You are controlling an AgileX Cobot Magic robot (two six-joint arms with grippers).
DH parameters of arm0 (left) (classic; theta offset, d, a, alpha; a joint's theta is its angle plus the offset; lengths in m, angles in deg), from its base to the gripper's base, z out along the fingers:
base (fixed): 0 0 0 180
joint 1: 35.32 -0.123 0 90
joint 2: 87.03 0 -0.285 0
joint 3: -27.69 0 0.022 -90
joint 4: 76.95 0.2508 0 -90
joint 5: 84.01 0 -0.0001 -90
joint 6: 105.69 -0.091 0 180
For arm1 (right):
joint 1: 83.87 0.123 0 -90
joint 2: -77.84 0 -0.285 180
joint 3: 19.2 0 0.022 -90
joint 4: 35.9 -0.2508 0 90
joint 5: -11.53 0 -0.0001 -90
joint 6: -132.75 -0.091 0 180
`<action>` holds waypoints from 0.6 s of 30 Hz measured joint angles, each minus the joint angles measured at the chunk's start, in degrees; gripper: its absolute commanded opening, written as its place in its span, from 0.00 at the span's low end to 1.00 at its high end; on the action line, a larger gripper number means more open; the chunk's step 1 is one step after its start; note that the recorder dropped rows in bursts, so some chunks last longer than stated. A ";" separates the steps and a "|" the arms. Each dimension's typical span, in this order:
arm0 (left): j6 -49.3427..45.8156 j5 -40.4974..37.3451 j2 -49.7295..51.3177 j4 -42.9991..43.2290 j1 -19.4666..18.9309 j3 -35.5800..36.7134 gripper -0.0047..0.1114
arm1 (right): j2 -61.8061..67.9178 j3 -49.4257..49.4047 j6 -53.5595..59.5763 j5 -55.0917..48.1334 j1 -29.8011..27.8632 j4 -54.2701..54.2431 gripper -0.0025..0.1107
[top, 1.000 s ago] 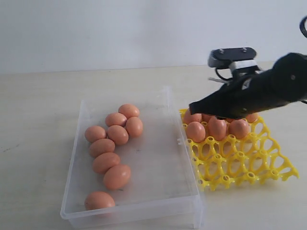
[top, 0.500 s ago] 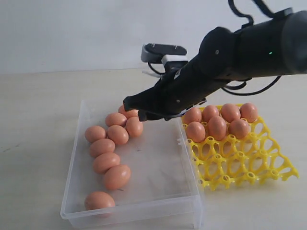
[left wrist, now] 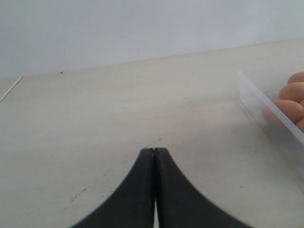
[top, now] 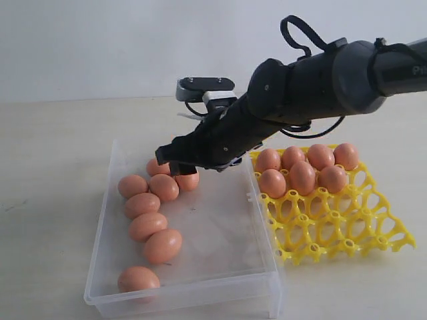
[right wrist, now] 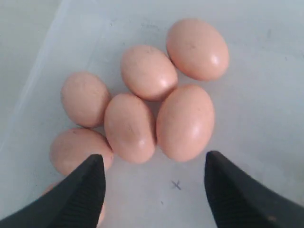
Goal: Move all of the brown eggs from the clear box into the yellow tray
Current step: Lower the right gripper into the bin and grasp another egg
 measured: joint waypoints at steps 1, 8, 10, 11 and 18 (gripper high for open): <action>0.00 0.00 0.00 0.00 0.00 0.00 0.04 | 0.80 1.73 0.04 -0.76 0.09 0.54 0.52; 0.00 0.00 0.00 0.00 0.00 0.00 0.04 | 9.69 16.95 -3.59 -7.32 0.74 9.57 0.52; 0.00 0.00 0.00 0.00 0.00 0.00 0.04 | 11.21 19.26 -5.15 -8.61 0.74 12.80 0.52; 0.00 0.00 0.00 0.00 0.00 0.00 0.04 | 11.96 19.90 -5.68 -9.13 0.74 14.24 0.52; 0.00 0.00 0.00 0.00 0.00 0.00 0.04 | 14.56 20.52 -10.71 -9.83 0.74 20.35 0.52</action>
